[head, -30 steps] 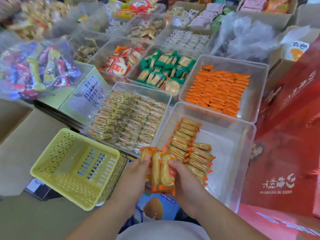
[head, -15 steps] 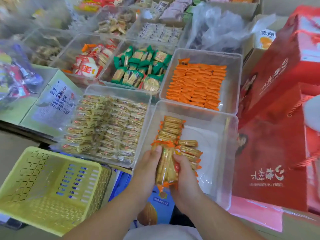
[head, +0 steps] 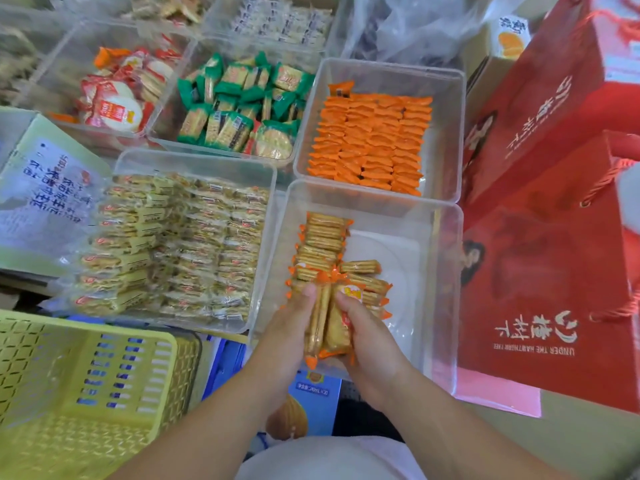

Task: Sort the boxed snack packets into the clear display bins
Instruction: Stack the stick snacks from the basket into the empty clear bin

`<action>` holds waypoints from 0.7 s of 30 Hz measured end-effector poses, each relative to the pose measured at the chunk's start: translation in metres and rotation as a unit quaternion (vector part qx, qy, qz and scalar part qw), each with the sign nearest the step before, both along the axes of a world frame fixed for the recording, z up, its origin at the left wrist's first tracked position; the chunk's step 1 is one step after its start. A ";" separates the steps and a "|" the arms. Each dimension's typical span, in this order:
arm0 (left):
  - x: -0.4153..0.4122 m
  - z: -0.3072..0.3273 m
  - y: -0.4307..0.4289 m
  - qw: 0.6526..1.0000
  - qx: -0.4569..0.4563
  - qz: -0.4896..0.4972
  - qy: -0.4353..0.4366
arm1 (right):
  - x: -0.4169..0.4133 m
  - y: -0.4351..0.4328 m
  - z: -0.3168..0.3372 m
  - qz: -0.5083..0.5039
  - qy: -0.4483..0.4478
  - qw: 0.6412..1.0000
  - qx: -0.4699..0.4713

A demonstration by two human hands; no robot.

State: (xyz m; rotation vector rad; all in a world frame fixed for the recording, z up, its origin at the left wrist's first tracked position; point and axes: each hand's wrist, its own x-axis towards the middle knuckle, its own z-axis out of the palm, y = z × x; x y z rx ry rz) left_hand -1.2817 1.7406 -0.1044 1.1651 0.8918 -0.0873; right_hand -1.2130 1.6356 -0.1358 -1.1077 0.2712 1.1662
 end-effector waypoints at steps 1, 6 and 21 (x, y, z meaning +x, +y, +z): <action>-0.002 -0.002 0.002 1.000 0.001 -0.014 0.010 | 0.000 0.001 -0.001 0.011 -0.012 1.000 -0.007; -0.014 -0.005 0.017 0.999 0.031 -0.006 0.042 | 0.000 0.006 -0.002 0.046 -0.026 0.998 -0.016; -0.010 -0.004 0.008 0.996 0.067 0.063 -0.006 | -0.012 0.011 -0.005 0.061 -0.049 0.996 -0.042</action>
